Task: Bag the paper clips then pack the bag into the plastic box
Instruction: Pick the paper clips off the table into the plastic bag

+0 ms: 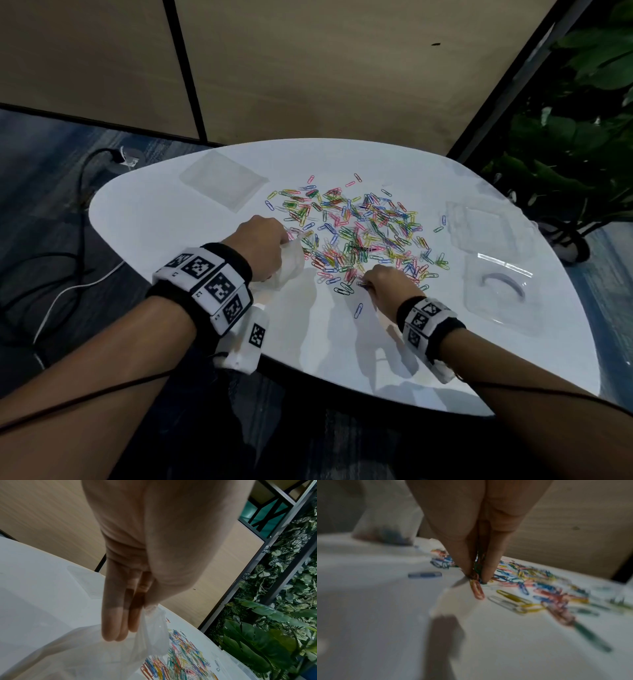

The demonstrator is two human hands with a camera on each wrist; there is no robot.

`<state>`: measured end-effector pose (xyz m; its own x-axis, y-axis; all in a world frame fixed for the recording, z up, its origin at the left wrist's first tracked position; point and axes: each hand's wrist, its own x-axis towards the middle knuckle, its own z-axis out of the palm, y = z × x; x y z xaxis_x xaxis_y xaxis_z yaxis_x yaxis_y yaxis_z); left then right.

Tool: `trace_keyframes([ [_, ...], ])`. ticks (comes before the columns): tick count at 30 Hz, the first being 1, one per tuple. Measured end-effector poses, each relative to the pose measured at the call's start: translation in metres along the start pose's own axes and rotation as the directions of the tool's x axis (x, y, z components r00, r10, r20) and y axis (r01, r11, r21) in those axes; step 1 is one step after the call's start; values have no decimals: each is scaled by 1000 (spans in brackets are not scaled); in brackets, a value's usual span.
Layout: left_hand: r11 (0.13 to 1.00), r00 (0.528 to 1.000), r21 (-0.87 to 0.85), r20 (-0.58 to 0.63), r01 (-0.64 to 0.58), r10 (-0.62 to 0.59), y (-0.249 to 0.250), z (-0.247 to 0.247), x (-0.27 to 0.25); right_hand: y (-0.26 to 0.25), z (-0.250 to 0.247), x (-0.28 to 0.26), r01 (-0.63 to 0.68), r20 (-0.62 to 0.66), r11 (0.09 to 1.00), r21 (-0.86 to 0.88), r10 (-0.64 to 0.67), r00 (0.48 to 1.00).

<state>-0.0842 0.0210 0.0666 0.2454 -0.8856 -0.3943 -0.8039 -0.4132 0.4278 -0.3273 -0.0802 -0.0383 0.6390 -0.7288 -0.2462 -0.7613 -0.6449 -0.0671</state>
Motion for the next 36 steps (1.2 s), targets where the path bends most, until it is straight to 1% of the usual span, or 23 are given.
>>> trace_keyframes([
  [1, 1000, 1000, 3, 2, -2, 2, 0, 0, 0, 2, -4, 1, -79, -14, 991, 110, 81, 997],
  [2, 1000, 1000, 6, 6, -5, 5, 0, 0, 0, 4, -10, 2, -169, -10, 960, 222, 175, 984],
  [4, 1000, 1000, 9, 11, -8, 8, -1, 0, 0, 10, -21, 4, -304, 24, 859, 413, 323, 946],
  [5, 1000, 1000, 10, 14, -11, 11, -1, 0, 0, 12, -25, 6, -354, 64, 780, 516, 378, 924],
  [6, 1000, 1000, 8, 18, -13, 13, 0, 0, -1, 12, -30, 7, -387, 120, 658, 646, 413, 903],
  [7, 1000, 1000, 1, 21, -12, 12, 0, -1, -1, 11, -36, 10, -393, 184, 491, 777, 421, 888],
  [8, 1000, 1000, -11, 23, -10, 10, 0, -1, -1, 7, -44, 11, -365, 226, 309, 878, 406, 886],
  [9, 1000, 1000, -29, 22, -8, 9, 0, -1, -2, 2, -52, 13, -316, 246, 140, 939, 370, 896],
  [10, 999, 1000, -50, 19, -6, 7, 1, -1, -2, -6, -61, 13, -269, 254, 4, 963, 317, 914],
  [11, 997, 1000, -71, 17, -7, 8, 0, -1, -2, -16, -70, 12, -237, 256, -102, 966, 250, 934],
  [12, 995, 1000, -95, 14, -8, 9, 0, -1, -2, -28, -78, 10, -224, 254, -169, 960, 181, 950],
  [13, 993, 1000, -118, 13, -9, 11, 0, 0, -2, -39, -84, 8, -220, 248, -210, 953, 119, 961],
  [15, 984, 1000, -176, 12, -9, 11, 1, 1, -3, -60, -87, 6, -231, 250, -247, 941, 49, 967],
  [17, 970, 999, -241, 14, -25, 29, 2, 2, -5, -79, -82, 6, -245, 267, -226, 943, 73, 961],
  [18, 964, 999, -262, 15, -38, 43, 4, 2, -7, -88, -78, 6, -254, 276, -188, 949, 103, 955],
  [20, 956, 997, -287, 18, -65, 73, 7, 4, -11, -100, -69, 8, -256, 265, -75, 964, 155, 952],
  [23, 954, 997, -288, 2, -78, 82, 7, 5, -12, -109, -64, 13, -226, 200, 134, 965, 183, 962],
  [24, 957, 997, -280, -10, -80, 80, 7, 5, -11, -110, -66, 14, -220, 187, 180, 959, 180, 966],
  [26, 959, 996, -268, -26, -89, 85, 5, 4, -11, -113, -67, 16, -217, 172, 232, 948, 201, 964],
  [28, 953, 995, -285, -36, -102, 96, 6, 3, -11, -114, -67, 18, -195, 120, 346, 918, 226, 967],
  [30, 949, 994, -297, -53, -110, 98, 7, 2, -9, -113, -68, 19, -181, 92, 480, 858, 203, 975],
  [33, 950, 994, -296, -72, -102, 84, 6, 1, -7, -114, -78, 16, -144, 68, 620, 771, 145, 987],
  [36, 950, 995, -297, -60, -91, 77, 4, 3, -7, -116, -87, 11, -15, -30, 753, 658, 47, 998],
])
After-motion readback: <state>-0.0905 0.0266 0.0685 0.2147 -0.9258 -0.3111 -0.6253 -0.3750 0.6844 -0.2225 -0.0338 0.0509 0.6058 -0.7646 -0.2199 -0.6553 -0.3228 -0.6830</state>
